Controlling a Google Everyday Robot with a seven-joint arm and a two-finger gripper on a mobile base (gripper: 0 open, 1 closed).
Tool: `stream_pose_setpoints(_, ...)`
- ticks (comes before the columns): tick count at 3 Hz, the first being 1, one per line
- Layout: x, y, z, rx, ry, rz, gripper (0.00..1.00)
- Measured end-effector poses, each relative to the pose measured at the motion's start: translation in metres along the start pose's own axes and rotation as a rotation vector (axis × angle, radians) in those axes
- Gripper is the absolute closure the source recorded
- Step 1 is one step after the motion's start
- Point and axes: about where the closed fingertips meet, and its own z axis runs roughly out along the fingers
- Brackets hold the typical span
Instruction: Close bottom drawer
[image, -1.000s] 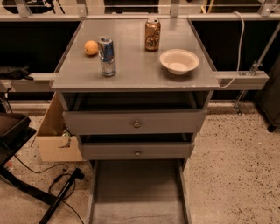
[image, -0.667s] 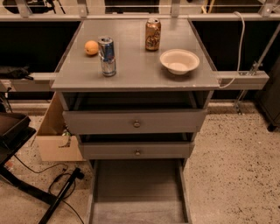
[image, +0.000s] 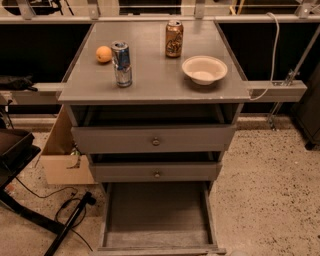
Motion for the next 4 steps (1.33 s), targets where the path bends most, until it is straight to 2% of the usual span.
stream_pose_setpoints(1, -0.011, -0.012, -0.002, 0.021, -0.009, -0.007, 1.00)
stream_pose_setpoints(3, -0.064, -0.064, -0.004, 0.101, -0.051, -0.034, 1.00)
stream_pose_setpoints(4, -0.063, -0.063, -0.004, 0.101, -0.051, -0.034, 1.00)
